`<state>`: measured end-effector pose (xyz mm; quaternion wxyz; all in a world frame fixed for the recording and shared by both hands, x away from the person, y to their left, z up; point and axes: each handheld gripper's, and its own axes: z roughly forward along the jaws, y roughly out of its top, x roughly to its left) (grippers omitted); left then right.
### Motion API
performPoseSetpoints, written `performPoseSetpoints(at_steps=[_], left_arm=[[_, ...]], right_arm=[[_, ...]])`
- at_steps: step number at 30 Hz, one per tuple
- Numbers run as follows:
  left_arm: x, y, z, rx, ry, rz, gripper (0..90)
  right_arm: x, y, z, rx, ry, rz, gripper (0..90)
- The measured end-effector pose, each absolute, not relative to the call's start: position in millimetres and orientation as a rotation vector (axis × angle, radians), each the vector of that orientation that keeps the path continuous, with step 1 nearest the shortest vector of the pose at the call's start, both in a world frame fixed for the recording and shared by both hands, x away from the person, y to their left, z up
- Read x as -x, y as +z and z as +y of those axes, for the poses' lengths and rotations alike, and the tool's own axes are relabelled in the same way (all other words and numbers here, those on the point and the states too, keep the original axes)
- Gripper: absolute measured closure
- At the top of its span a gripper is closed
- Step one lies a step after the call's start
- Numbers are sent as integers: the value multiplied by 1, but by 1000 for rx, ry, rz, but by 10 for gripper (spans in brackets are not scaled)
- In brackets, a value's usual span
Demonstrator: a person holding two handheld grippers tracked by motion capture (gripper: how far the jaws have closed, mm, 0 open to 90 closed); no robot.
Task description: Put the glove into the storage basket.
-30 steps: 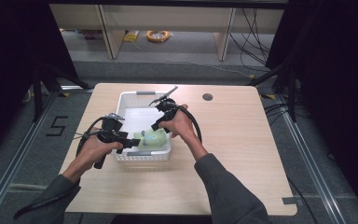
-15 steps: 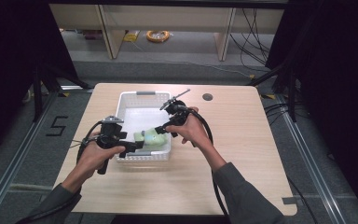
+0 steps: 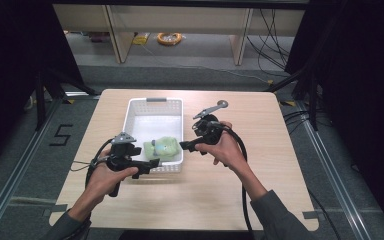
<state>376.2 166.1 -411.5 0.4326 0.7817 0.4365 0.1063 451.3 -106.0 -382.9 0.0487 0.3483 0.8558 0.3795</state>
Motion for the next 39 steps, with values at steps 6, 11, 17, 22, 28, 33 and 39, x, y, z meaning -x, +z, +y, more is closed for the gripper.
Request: performPoseSetpoints(at_steps=[6,11,17,22,28,33,39], left_arm=[[-362,-420,161,-1920,254,1064,163],[-349,-427,154,-1917,247,1033,162],[-342,-431,149,-1953,243,997,162],[-337,-435,143,-1944,236,989,162],[-333,-448,142,-1963,207,965,162],[-329,-451,143,-1953,213,970,162],[-322,-451,140,-1956,223,952,161]], right_arm=[[-434,-383,-121,-1018,1170,2590,236],[-418,-386,-136,-994,1224,2567,238],[-402,-394,-153,-1007,1226,2551,238],[-393,-401,-165,-1047,1268,2520,235],[-389,-407,-176,-1064,1260,2509,235],[-383,-412,-182,-1068,1260,2503,235],[-375,-418,-187,-1050,1299,2504,230]])
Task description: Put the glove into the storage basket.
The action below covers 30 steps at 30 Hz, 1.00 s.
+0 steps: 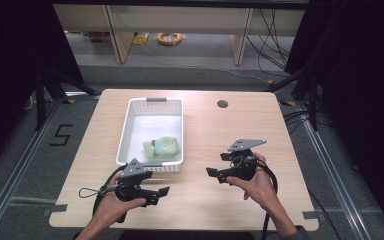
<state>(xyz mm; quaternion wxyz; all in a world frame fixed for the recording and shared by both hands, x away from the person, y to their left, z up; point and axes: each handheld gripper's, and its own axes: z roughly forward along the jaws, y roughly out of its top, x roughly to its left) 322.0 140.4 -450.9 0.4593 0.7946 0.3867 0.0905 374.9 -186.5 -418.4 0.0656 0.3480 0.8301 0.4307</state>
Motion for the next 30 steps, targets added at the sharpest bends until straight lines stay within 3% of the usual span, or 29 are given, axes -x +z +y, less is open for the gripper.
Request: performPoseSetpoints(at_steps=[30], left_arm=[[-302,-486,139,-2042,179,932,157]], right_arm=[[-340,-453,-214,-1065,1303,2481,211]])
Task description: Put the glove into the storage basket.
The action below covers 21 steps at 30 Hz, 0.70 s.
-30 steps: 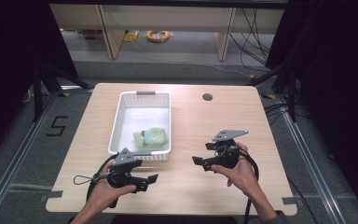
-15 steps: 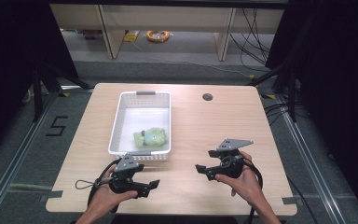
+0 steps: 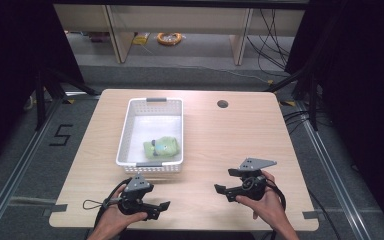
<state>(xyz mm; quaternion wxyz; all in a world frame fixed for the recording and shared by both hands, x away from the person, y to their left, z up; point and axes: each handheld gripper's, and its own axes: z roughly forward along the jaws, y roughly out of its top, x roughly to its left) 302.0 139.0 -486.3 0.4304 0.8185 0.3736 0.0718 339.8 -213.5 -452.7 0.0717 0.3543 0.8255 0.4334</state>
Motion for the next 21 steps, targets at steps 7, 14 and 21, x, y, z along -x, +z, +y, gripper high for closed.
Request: performPoseSetpoints(at_steps=[7,14,21], left_arm=[[-296,-490,137,-2043,191,906,154],[-290,-491,137,-2024,189,916,154],[-287,-495,139,-2002,175,919,153]], right_arm=[[-326,-458,-218,-1088,1292,2489,205],[-316,-468,-225,-1105,1286,2485,175],[-305,-475,-233,-1137,1287,2489,170]])
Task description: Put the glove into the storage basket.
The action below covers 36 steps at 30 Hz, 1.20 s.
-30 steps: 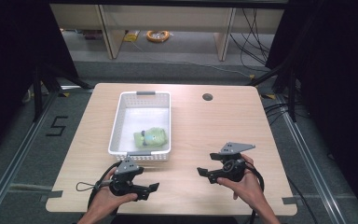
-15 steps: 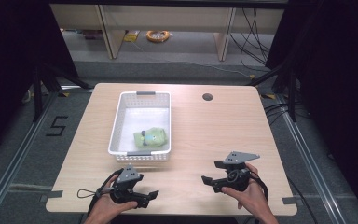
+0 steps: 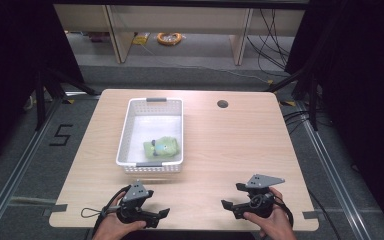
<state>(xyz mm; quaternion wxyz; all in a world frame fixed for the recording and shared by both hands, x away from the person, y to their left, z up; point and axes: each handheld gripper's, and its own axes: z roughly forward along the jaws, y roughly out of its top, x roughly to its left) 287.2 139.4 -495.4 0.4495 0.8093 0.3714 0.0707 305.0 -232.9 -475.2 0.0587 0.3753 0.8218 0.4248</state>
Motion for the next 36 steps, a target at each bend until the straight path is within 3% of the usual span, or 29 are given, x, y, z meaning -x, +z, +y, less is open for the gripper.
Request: performPoseSetpoints(at_steps=[36], left_arm=[[-284,-500,144,-2000,205,929,152]], right_arm=[[-289,-491,-246,-1133,1218,2494,168]])
